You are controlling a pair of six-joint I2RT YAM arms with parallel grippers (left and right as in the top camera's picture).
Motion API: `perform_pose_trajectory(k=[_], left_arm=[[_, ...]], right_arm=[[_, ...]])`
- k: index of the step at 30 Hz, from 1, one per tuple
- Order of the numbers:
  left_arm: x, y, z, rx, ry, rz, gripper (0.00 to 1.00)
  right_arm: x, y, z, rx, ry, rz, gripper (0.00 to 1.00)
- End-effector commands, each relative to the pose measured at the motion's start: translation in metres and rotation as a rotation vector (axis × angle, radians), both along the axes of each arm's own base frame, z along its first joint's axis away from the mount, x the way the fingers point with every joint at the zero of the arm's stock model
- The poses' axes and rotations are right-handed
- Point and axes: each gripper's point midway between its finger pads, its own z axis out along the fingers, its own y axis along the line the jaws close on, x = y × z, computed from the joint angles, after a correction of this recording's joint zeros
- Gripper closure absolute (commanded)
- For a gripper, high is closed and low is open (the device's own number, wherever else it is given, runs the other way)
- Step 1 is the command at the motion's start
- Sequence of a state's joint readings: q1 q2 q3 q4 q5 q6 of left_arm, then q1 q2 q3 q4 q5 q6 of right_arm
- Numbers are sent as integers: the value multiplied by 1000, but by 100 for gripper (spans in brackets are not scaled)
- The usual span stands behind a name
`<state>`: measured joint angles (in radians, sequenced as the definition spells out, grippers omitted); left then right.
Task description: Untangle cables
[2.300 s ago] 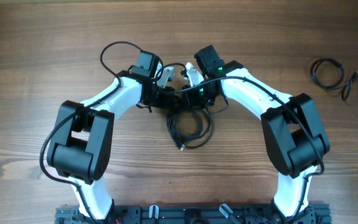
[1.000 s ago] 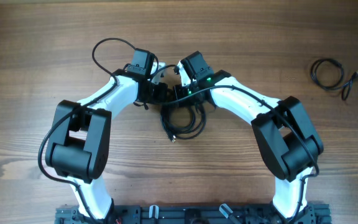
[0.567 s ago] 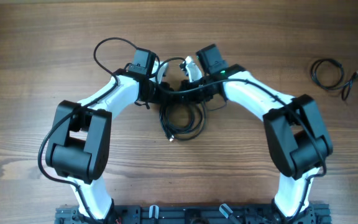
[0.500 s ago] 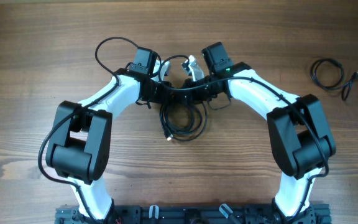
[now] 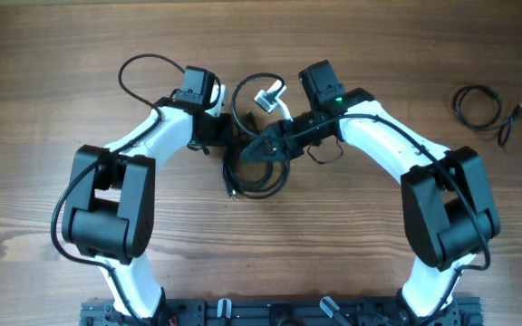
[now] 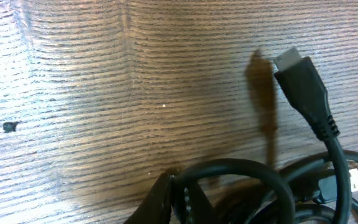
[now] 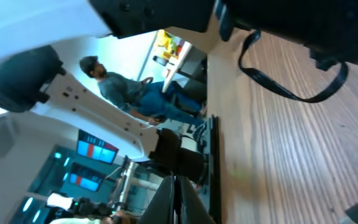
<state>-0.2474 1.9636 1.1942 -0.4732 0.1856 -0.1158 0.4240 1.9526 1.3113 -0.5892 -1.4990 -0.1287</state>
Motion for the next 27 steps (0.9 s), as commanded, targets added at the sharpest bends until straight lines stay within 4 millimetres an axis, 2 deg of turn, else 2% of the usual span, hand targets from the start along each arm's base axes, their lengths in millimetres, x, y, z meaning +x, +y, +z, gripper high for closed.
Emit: perform_pose_trajectory(k=[1, 2, 5, 12, 18, 19, 20, 27], left_arm=[[-2, 3, -6, 16, 13, 24, 91], [-2, 3, -6, 16, 13, 24, 91], [-2, 3, -6, 16, 13, 24, 91], [-2, 3, -6, 15, 13, 26, 91], [-2, 2, -6, 15, 13, 24, 90], [-2, 2, -6, 15, 13, 24, 90], [-2, 2, -6, 15, 13, 24, 90], [-3, -3, -4, -17, 17, 13, 91]], right_arm=[[13, -2, -18, -142, -41, -70, 96], [21, -5, -37, -262, -30, -123, 96], [42, -18, -73, -510, -15, -263, 96], [82, -63, -123, -898, -53, -541, 96], [104, -100, -140, -1108, -80, -738, 94], [104, -100, -140, -1109, -81, -739, 87], [104, -100, -140, -1109, -81, -739, 85], [96, -87, -137, -1053, 2, -713, 80]])
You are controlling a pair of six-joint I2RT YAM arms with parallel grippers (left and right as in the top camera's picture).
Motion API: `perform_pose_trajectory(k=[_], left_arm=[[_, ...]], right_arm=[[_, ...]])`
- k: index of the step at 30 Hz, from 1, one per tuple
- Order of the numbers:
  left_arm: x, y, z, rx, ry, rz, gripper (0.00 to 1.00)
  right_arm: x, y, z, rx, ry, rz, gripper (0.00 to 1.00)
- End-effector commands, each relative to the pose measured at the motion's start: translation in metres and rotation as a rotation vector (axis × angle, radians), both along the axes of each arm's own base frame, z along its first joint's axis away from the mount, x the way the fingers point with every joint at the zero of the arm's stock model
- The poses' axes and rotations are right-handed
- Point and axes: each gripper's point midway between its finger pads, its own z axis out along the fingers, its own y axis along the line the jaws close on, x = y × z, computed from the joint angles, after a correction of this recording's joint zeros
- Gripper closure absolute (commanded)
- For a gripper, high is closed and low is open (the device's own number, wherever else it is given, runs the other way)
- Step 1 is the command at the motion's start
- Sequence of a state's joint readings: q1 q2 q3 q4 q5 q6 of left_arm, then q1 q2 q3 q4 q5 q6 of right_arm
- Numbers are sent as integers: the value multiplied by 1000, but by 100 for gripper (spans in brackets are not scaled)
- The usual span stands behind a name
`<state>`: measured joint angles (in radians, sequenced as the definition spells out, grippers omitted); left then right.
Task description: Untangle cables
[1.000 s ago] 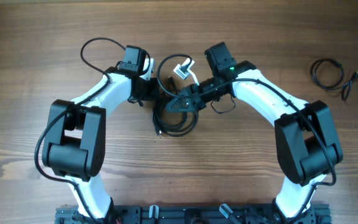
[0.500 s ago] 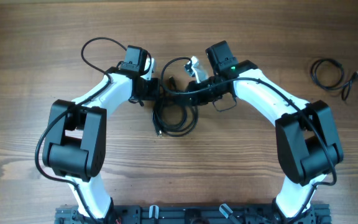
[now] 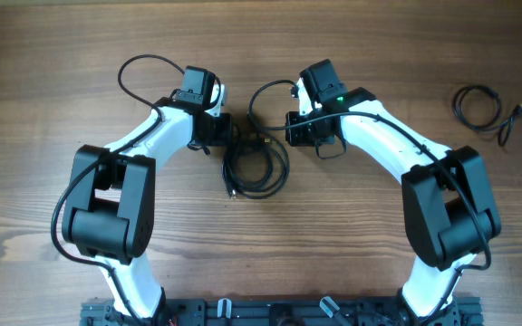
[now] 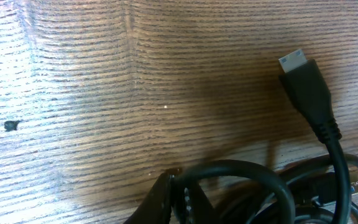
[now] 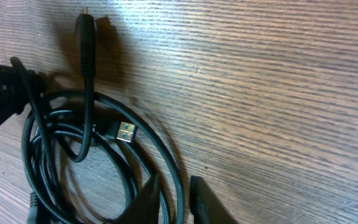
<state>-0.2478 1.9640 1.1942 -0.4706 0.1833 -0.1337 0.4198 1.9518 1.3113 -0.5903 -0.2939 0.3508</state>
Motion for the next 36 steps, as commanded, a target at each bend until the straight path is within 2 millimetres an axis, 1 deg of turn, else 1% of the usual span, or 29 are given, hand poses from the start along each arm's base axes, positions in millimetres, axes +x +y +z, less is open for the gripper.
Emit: perform_pose_trajectory(k=[1, 3, 4, 5, 7, 10, 12, 14, 15, 17, 19, 23, 26, 28, 31, 35, 36], left_arm=[[-3, -6, -3, -29, 15, -9, 91], [-3, -11, -2, -57, 16, -19, 91], [-4, -14, -1, -71, 17, -24, 91], [-6, -22, 2, -117, 19, -62, 92], [-15, -47, 18, -255, 13, -190, 91], [-28, -69, 39, -392, -8, -336, 90], [-29, -72, 45, -412, -17, -349, 90], [-30, -74, 48, -424, -20, -357, 91], [-33, -78, 53, -458, -27, -393, 90], [-46, -92, 67, -572, -36, -491, 90], [-51, -95, 72, -606, -34, -517, 90], [-51, -95, 72, -606, -34, -516, 90], [-52, -96, 73, -614, -33, -519, 90], [-55, -100, 78, -654, -30, -530, 90], [-61, -103, 84, -697, -39, -575, 89], [-60, -103, 84, -697, -42, -575, 89], [-60, -103, 84, -697, -42, -575, 89]], right_arm=[[-2, 6, 7, 48, 25, -34, 80], [-3, 9, 8, 57, 28, -28, 79], [-4, 10, 8, 57, 28, -25, 76], [-5, 13, 8, 62, 29, -17, 74], [-10, 21, 12, 115, 50, 5, 73], [-20, 37, 21, 219, 96, 51, 69], [-24, 44, 26, 266, 112, 77, 69], [-25, 50, 31, 303, 111, 93, 69], [-22, 51, 32, 307, 97, 95, 69], [-19, 52, 33, 312, 78, 105, 68], [-19, 51, 32, 302, 64, 121, 68], [-14, 50, 32, 285, 24, 143, 68], [-9, 52, 34, 315, 71, 31, 68], [-3, 55, 38, 339, 85, -36, 67], [6, 45, 30, 278, 84, -147, 67], [1, 53, 29, 269, 79, -131, 68], [1, 52, 25, 231, 69, -155, 68]])
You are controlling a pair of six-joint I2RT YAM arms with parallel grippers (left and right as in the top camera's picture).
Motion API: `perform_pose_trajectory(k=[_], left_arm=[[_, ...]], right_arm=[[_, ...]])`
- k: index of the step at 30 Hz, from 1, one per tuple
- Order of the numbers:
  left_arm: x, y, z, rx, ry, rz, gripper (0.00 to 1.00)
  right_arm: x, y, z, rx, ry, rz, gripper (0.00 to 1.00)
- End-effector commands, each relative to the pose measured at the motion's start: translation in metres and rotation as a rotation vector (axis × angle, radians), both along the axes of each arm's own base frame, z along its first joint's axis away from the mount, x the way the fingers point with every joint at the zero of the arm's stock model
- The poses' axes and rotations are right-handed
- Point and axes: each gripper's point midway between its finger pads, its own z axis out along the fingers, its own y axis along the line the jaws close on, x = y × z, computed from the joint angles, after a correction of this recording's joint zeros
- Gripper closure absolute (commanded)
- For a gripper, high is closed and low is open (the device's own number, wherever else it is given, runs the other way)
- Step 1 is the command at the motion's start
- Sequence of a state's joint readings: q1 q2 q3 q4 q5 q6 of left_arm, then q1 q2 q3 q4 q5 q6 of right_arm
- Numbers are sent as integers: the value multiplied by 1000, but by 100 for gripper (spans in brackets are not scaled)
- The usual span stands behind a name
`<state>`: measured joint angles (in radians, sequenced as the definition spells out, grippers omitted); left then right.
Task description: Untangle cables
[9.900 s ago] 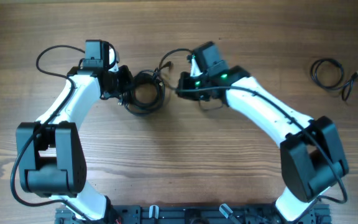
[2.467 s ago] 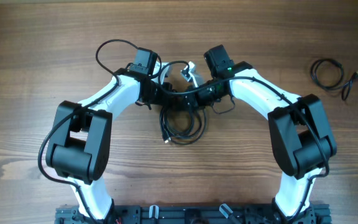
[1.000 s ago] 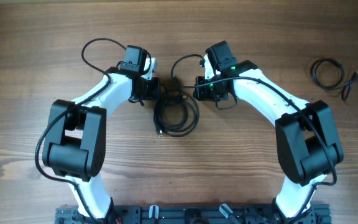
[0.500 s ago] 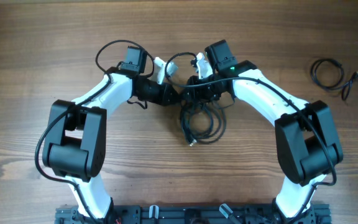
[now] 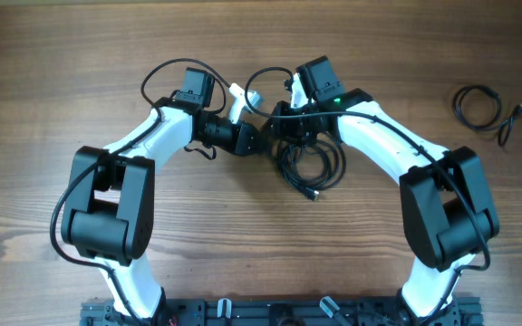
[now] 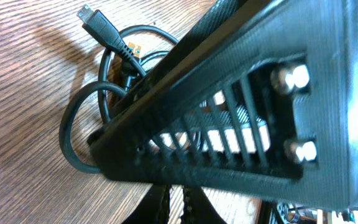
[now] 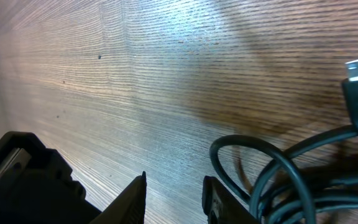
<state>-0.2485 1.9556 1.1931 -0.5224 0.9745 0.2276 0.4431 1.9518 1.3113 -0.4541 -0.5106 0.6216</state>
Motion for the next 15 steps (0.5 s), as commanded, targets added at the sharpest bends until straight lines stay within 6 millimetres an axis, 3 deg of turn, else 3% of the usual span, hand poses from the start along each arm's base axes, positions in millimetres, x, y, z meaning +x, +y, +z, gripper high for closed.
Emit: perform_pose_trajectory(k=[1, 3, 5, 9, 11, 15], left_arm=[[-2, -3, 16, -38, -47, -26, 89], [-1, -3, 14, -29, -48, -22, 86], [3, 3, 5, 37, -57, 3, 65], [19, 23, -18, 213, -31, 130, 60], [20, 24, -19, 223, -24, 142, 59], [21, 25, -20, 233, -27, 146, 55]], right_arm=[[1, 1, -3, -78, -31, -42, 68], [2, 1, -5, -112, -50, -50, 68], [5, -4, -10, -183, -74, -102, 68], [0, 5, -23, -239, -72, -140, 68], [4, 3, -40, -279, -68, -179, 67], [11, 15, -56, -234, -72, -164, 64]])
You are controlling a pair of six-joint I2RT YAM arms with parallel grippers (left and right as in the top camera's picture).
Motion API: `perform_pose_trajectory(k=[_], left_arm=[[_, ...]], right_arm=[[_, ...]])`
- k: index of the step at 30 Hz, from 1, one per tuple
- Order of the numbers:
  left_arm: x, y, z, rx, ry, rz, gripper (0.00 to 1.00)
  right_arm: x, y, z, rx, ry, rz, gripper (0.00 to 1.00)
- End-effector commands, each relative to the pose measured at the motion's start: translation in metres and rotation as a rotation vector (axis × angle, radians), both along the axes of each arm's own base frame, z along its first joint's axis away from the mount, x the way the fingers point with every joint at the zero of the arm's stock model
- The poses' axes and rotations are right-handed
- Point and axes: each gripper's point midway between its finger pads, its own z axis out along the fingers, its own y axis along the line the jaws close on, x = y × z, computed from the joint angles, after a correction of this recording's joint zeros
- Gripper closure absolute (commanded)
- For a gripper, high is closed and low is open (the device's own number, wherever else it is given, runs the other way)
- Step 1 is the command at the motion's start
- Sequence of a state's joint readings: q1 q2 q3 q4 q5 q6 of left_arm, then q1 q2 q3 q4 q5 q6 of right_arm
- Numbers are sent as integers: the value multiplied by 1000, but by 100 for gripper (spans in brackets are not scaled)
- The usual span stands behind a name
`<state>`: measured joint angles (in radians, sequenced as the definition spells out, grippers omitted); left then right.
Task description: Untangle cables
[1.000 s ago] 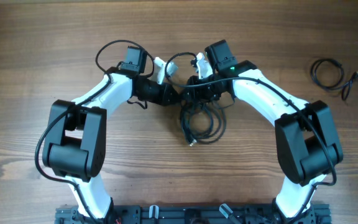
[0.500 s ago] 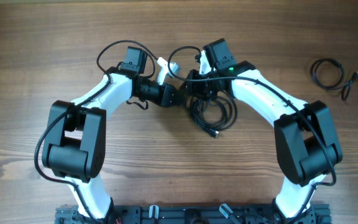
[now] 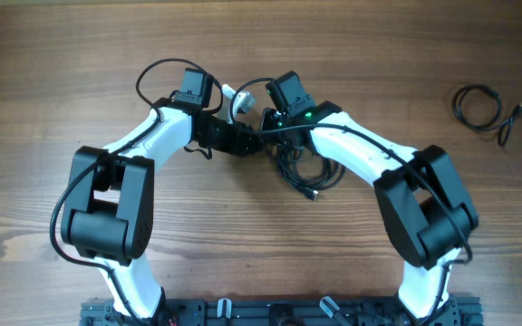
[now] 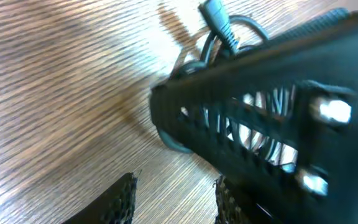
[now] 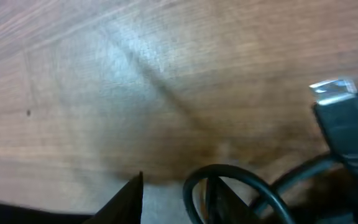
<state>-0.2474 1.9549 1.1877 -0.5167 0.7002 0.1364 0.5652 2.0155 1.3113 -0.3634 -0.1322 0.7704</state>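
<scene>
A tangle of black cables lies on the wooden table just right of centre, with a white cable end behind it. My left gripper and right gripper meet tip to tip at the tangle's left edge. In the left wrist view the left gripper is open over bare wood, and the right gripper's black body fills the view in front of a black plug. The right gripper is open, with a cable loop curling by one finger and a silver-tipped plug to the right.
A separate coiled black cable with its plug lies at the far right of the table. The arms' bases stand at the near edge, and wood stretches round the arms.
My left gripper was shut and is now open. The right wrist has shifted left, closer to the left gripper. The tangle lies where it was.
The tangle lay centre-left, my left gripper shut at its edge and the right one shut and raised. Then the right gripper was low over the tangle, a cable between its fingers. Later the tangle sat further right, the right gripper open. Both are open now.
</scene>
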Motion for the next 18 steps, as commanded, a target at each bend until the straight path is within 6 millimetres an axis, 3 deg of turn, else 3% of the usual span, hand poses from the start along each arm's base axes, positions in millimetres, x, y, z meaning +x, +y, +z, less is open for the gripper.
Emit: perform_pose_trajectory(k=[1, 3, 6, 12, 14, 16, 18], left_arm=[[4, -3, 14, -15, -35, 6, 55], [4, -2, 14, -13, -35, 7, 55], [7, 3, 9, 29, -46, 21, 55], [7, 3, 9, 28, -45, 21, 55], [7, 3, 9, 28, -45, 21, 55], [7, 3, 9, 28, -45, 21, 54], [7, 3, 9, 28, -45, 21, 47]], right_arm=[[-6, 11, -21, 12, 40, 13, 65], [-9, 11, -22, 18, 55, 14, 65], [-31, 22, -24, 72, 155, 45, 65], [-2, 18, -18, 31, 16, -3, 69], [4, 22, -14, 52, -12, -2, 78], [8, 29, -8, 87, -34, 10, 93], [11, 35, -2, 143, -34, 29, 96]])
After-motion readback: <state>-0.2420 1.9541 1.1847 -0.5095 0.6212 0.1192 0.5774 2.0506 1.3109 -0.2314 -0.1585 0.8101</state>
